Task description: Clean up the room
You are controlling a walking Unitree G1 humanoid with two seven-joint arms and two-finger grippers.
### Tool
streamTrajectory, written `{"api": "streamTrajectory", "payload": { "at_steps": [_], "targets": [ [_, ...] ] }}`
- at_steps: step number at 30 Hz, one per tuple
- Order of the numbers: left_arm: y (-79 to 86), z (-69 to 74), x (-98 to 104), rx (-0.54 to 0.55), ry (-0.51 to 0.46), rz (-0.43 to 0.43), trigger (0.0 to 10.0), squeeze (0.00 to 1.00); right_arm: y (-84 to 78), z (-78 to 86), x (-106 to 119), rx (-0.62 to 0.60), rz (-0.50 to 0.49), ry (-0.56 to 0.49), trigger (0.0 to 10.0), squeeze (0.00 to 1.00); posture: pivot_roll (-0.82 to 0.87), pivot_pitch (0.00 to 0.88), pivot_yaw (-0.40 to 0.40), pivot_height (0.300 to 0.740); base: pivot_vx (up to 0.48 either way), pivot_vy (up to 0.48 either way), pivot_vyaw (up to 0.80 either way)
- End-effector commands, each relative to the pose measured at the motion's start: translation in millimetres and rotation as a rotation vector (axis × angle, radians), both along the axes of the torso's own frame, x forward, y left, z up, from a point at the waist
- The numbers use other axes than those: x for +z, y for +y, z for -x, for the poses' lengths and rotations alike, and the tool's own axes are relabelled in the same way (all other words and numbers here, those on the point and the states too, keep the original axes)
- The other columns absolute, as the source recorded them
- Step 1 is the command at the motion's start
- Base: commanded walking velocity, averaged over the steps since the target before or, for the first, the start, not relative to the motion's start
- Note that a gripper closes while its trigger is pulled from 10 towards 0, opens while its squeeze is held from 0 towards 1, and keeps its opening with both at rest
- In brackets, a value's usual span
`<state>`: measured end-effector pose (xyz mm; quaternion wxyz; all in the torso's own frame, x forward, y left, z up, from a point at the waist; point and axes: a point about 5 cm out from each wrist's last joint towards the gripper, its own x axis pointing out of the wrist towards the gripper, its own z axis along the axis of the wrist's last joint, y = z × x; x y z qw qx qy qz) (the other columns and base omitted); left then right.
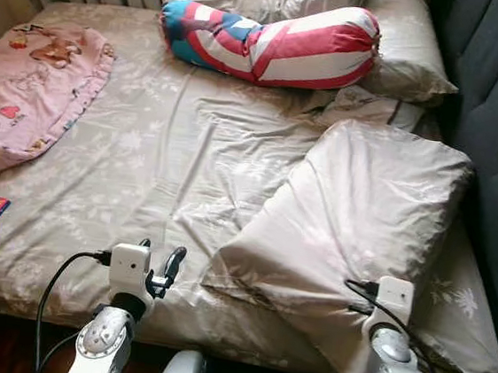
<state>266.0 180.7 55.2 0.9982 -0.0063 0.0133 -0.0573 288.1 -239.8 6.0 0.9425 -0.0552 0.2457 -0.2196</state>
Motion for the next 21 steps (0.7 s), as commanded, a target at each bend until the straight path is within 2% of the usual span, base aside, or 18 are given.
{"api": "streamTrajectory", "payload": {
  "at_steps": [1, 5, 6, 7, 11, 13, 19, 20, 21],
  "targets": [
    [2.4, 2.8, -5, 0.008, 0.018, -0.007, 10.0, 0.0, -38.2, -12.9, 37, -0.12, 0.137, -0.142, 0.0, 0.0, 0.09, 0.14, 0.059, 0.655, 0.0, 0.0, 0.0],
    [2.3, 2.2, -5, 0.009, 0.017, -0.007, 10.0, 0.0, -56.8, -17.0, 55, -0.162, 0.211, -0.175, 0.0, 0.0, 0.08, 0.14, 0.058, 0.655, 0.0, 0.0, 0.0],
    [2.2, 1.9, -5, 0.009, 0.016, -0.006, 10.0, 0.0, -71.9, -17.4, 66, -0.194, 0.27, -0.172, 0.0, 0.0, 0.08, 0.14, 0.058, 0.655, 0.0, 0.0, 0.0],
    [2.1, 1.8, -5, 0.01, 0.016, -0.005, 10.0, 0.0, -79.8, -16.7, 71, -0.213, 0.299, -0.167, 0.0, 0.0, 0.07, 0.139, 0.055, 0.655, 0.0, 0.0, 0.0],
    [1.7, 1.5, -5, 0.01, 0.014, -0.003, 10.0, 0.0, -108.5, -7.9, 85, -0.313, 0.369, -0.162, 0.0, 0.0, 0.07, 0.139, 0.055, 0.655, 0.0, 0.0, 0.0],
    [1.5, 0.8, -6, 0.01, 0.013, -0.003, 10.0, 0.0, -127.6, 2.9, 90, -0.401, 0.395, -0.138, 0.0, 0.0, 0.07, 0.137, 0.052, 0.655, 0.0, 0.0, 0.0],
    [1.9, 0.8, -6, 0.012, 0.014, -0.004, 10.0, 0.0, -140.7, 13.5, 94, -0.478, 0.46, -0.127, 0.0, 0.0, 0.07, 0.138, 0.056, 0.655, 0.0, 0.0, 0.0],
    [1.7, 0.7, -6, 0.011, 0.016, -0.005, 10.0, 0.0, -139.7, 14.3, 91, -0.478, 0.448, -0.115, 3.5, 0.0, 0.06, 0.138, 0.056, 0.655, 0.0, 0.0, 0.0],
    [1.2, 0.7, -7, 0.009, 0.019, -0.005, 10.0, 0.0, -136.0, 13.6, 86, -0.457, 0.423, -0.097, 10.0, 0.0, 0.06, 0.137, 0.057, 0.655, 0.0, 0.0, 0.0]
  ]
}}
